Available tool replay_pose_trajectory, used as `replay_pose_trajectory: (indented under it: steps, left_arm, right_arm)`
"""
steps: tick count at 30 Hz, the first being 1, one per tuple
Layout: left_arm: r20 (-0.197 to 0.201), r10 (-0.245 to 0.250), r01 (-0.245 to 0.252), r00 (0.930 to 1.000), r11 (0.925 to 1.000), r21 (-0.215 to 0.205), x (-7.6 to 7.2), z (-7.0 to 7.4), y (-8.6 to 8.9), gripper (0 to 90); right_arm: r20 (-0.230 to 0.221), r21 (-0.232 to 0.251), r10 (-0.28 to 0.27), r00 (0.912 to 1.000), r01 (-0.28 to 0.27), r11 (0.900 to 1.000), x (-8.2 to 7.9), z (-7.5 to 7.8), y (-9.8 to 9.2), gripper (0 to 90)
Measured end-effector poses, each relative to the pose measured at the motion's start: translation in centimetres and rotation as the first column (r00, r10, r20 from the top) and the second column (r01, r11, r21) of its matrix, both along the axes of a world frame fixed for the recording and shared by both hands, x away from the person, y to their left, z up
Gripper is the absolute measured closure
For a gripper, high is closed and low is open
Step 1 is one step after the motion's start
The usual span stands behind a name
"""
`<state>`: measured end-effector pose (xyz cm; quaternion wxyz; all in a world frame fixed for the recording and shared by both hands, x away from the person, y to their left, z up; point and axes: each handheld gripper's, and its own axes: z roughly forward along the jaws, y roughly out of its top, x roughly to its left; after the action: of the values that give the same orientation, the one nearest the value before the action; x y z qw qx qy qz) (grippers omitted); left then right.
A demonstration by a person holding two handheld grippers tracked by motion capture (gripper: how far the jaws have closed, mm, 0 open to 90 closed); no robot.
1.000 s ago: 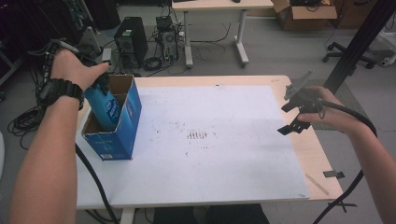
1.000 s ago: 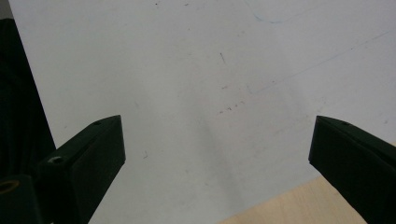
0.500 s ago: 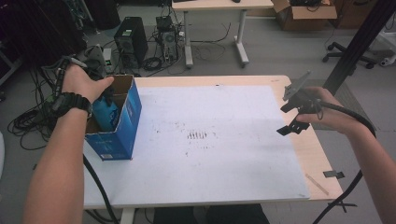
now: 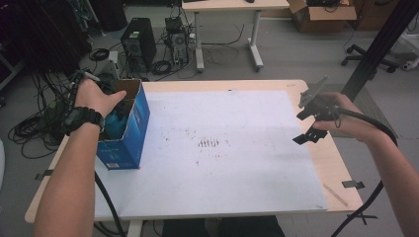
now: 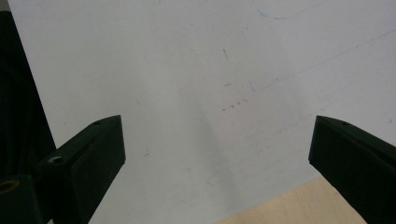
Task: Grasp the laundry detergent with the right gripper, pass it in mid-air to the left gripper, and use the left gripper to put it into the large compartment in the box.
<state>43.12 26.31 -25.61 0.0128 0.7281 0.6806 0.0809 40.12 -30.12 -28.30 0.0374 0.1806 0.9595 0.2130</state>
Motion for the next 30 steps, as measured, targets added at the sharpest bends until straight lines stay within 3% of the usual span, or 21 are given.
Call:
replay_pose_trajectory:
  steps: [30]
  left_arm:
    - [-0.007, -0.008, 0.008, 0.9999, 0.9999, -0.012, -0.2, -1.5, 0.2, 37.9]
  right_arm:
    - [-0.009, 0.0, 0.002, 1.0, -0.002, 1.0, -0.2, -0.4, 0.0, 3.9]
